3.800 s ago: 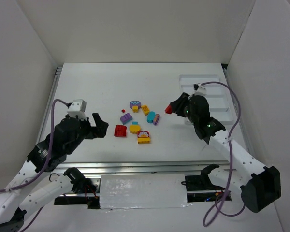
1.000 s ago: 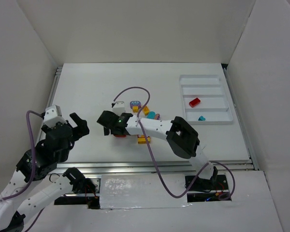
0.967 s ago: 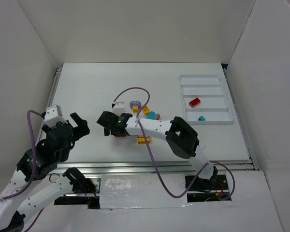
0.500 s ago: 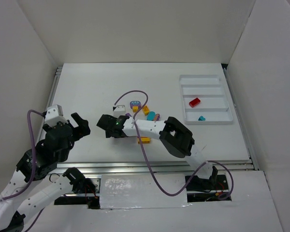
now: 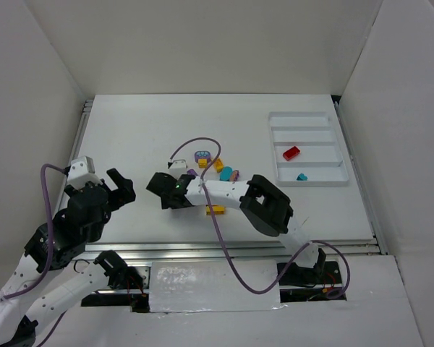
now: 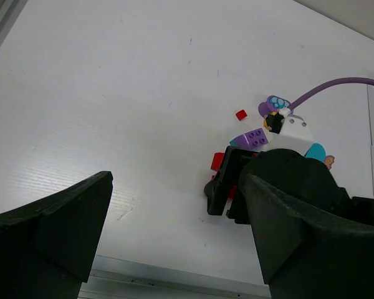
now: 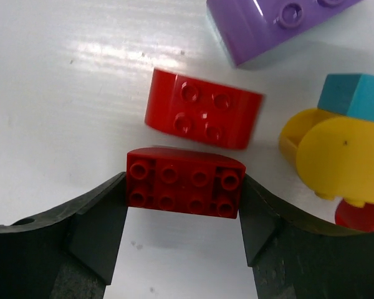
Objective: Sort the legos into containers by color
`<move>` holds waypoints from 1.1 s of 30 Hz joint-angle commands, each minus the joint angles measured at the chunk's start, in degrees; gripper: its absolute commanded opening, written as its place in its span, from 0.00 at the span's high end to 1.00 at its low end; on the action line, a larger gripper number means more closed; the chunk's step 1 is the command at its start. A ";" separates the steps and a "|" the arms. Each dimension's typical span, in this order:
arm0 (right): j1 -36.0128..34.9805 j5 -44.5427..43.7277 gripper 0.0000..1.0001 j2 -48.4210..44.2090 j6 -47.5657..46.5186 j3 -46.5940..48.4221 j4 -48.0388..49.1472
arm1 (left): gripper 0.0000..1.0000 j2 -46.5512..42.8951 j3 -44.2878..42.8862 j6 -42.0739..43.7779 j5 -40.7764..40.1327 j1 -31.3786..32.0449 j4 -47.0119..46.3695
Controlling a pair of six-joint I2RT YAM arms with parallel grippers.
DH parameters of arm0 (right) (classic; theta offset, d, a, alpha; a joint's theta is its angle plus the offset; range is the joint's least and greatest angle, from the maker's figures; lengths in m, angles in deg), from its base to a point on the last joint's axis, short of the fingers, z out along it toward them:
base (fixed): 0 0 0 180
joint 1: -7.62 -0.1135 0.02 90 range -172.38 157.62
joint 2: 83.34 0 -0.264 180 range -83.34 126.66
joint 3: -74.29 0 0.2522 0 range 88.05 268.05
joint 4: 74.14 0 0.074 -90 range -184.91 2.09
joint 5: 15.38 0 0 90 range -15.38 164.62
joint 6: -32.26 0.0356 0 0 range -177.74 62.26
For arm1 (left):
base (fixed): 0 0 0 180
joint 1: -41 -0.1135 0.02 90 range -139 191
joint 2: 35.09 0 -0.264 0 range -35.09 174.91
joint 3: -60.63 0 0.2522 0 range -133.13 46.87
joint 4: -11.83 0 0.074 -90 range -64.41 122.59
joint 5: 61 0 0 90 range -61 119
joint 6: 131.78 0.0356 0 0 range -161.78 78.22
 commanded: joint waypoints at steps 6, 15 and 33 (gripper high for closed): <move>0.44 6.68 0.60 -25.61 -7.12 -12.02 9.58 | 0.00 0.17 -0.89 1.45 -0.83 -0.16 -2.46; 32.31 6.24 0.57 -42.86 -15.82 -28.10 8.17 | 0.00 0.61 -1.07 1.63 -0.66 -0.25 -2.37; 72.07 12.56 0.46 -20.54 -20.13 -14.14 4.21 | 0.01 0.44 -0.98 1.98 -0.83 -0.25 -2.28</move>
